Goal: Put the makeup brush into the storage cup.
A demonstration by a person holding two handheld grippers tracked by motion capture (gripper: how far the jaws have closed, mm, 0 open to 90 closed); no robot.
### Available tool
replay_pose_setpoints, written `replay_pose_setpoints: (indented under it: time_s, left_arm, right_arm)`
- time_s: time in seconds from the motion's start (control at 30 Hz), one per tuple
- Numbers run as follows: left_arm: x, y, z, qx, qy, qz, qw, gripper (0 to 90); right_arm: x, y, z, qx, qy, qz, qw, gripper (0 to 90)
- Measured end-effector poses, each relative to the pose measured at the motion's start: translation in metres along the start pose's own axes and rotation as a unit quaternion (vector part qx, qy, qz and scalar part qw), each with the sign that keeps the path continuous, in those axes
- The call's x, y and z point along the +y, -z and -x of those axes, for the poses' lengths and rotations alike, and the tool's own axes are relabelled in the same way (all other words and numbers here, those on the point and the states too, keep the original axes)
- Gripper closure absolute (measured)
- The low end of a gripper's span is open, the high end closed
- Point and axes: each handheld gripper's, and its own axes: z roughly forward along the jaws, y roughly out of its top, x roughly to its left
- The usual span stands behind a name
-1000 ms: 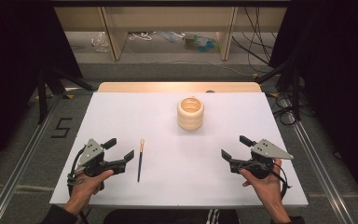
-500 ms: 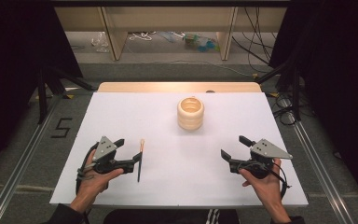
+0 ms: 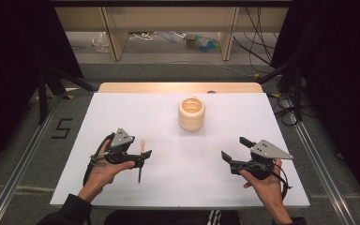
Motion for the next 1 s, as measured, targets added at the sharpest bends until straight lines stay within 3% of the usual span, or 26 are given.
replay_pose_setpoints:
  time_s: [0.03, 0.13, 0.17, 0.2, 0.23, 0.3, 0.4, 0.43, 0.57, 0.63, 0.73, 0.83, 0.87, 0.9, 0.93, 0.97, 1.0]
  left_arm:
    - [0.001, -0.004, 0.001, -0.003, -0.006, -0.014, 0.9999, 17.7]
    - [0.002, -0.007, 0.002, -0.003, 0.0, -0.021, 0.9998, 17.0]
    - [0.004, -0.011, 0.0, -0.007, 0.0, -0.044, 0.999, 17.4]
    - [0.004, -0.011, 0.0, -0.007, 0.0, -0.044, 0.999, 17.7]
    - [0.008, -0.013, -0.005, -0.017, -0.03, -0.083, 0.996, 18.5]
    - [0.01, -0.021, -0.004, -0.018, -0.009, -0.099, 0.9949, 19.2]
    - [0.01, -0.025, -0.003, -0.013, 0.001, -0.114, 0.9934, 19.8]
    - [0.011, -0.028, -0.004, -0.011, -0.007, -0.141, 0.9899, 19.7]
    - [0.011, -0.031, -0.006, -0.013, -0.008, -0.152, 0.9882, 19.3]
    - [0.013, -0.033, -0.008, -0.021, -0.007, -0.165, 0.9861, 19.5]
    - [0.014, -0.035, -0.008, -0.016, -0.005, -0.175, 0.9845, 20.4]
    - [0.016, -0.04, -0.009, -0.022, -0.018, -0.191, 0.9812, 20.2]
    - [0.016, -0.04, -0.009, -0.022, -0.018, -0.191, 0.9812, 20.0]
    - [0.017, -0.042, -0.009, -0.023, -0.027, -0.2, 0.9792, 20.0]
    - [0.017, -0.042, -0.009, -0.023, -0.027, -0.2, 0.9792, 20.0]
    - [0.017, -0.045, -0.008, -0.019, -0.027, -0.215, 0.976, 20.9]
    - [0.017, -0.045, -0.008, -0.019, -0.027, -0.215, 0.976, 21.7]
  right_arm:
    - [0.001, 0.001, 0.0, -0.005, 0.003, -0.007, 1.0, 16.3]
    - [0.001, 0.001, -0.001, -0.003, 0.005, -0.009, 0.9999, 16.4]
    - [0.001, 0.001, -0.001, -0.002, 0.004, -0.009, 0.9999, 16.4]
    - [0.001, 0.001, -0.001, -0.002, 0.004, -0.009, 0.9999, 16.4]
    - [0.001, 0.0, -0.001, -0.001, 0.005, -0.01, 0.9999, 16.6]
    - [0.0, 0.0, -0.001, 0.001, 0.007, -0.014, 0.9999, 16.6]
    - [0.001, 0.0, -0.001, 0.004, 0.005, -0.011, 0.9999, 16.6]
    - [0.0, -0.001, -0.001, 0.004, 0.007, -0.007, 0.9999, 16.7]
    - [0.0, 0.0, -0.001, -0.002, 0.011, -0.014, 0.9998, 16.7]
    - [0.0, -0.001, -0.002, 0.005, 0.009, -0.011, 0.9999, 16.9]
    - [0.001, 0.0, -0.002, 0.002, 0.011, -0.023, 0.9997, 17.0]
    - [0.0, -0.001, -0.002, 0.002, 0.01, -0.021, 0.9997, 17.1]
    - [0.0, -0.001, -0.002, 0.002, 0.01, -0.021, 0.9997, 17.1]
    - [0.0, 0.0, -0.002, 0.004, 0.011, -0.024, 0.9996, 17.1]
    - [0.0, 0.0, -0.002, 0.004, 0.011, -0.024, 0.9996, 17.1]
    - [0.001, 0.0, -0.002, 0.004, 0.011, -0.024, 0.9997, 17.2]
    - [0.001, 0.0, -0.002, 0.004, 0.011, -0.024, 0.9997, 17.2]
